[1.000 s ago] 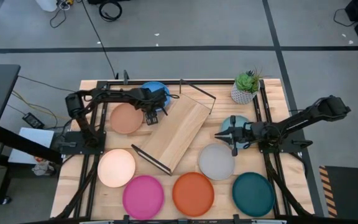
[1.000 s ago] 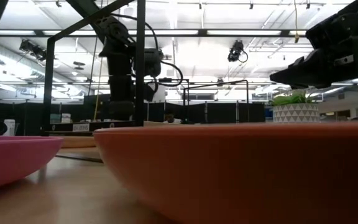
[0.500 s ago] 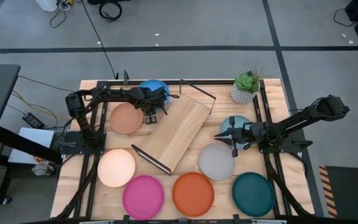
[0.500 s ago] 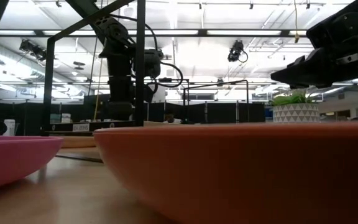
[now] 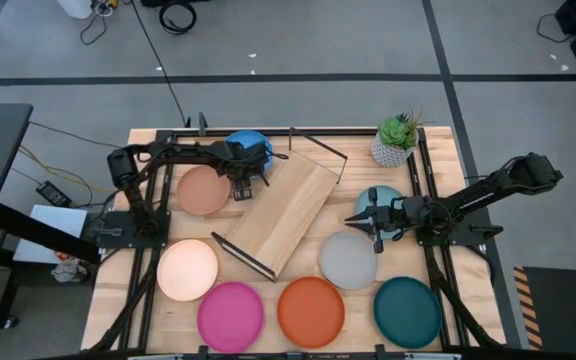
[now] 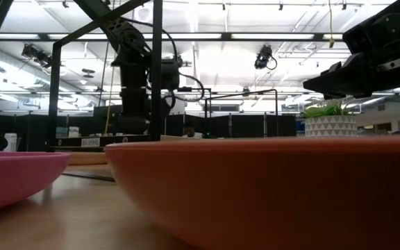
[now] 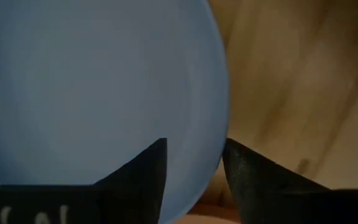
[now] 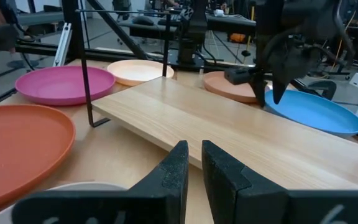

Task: Place and stack plates onto a shelf
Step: Put the blue plate on the shelf

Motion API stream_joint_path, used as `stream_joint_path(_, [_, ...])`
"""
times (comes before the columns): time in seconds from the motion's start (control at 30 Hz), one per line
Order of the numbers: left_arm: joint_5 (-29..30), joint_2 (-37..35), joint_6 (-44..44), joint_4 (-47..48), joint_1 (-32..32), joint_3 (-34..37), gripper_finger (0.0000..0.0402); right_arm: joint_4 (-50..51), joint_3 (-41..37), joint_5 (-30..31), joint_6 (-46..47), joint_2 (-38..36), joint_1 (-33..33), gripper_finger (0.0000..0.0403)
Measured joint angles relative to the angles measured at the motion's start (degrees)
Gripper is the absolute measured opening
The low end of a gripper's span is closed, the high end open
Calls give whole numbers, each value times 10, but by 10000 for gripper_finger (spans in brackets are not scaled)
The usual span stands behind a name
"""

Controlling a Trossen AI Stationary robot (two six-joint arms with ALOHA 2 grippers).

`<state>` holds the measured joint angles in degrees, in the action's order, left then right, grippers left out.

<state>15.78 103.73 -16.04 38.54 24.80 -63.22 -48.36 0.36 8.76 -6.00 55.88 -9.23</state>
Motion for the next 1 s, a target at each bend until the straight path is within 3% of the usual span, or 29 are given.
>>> stream_joint_path(0.37, [21, 31, -12, -7, 0, 0, 123, 0, 0, 0, 0, 0, 0, 53])
stream_joint_path(0.53, [30, 30, -40, 24, -12, -11, 47, 0, 0, 0, 0, 0, 0, 53])
stream_joint_path(0.6, [38, 29, -37, 54, -19, -34, 18, 0, 0, 0, 0, 0, 0, 53])
stream_joint_path(1.0, [17, 30, 11, 275, -89, -267, 16, 8, 0, 11, -2, 0, 0, 53])
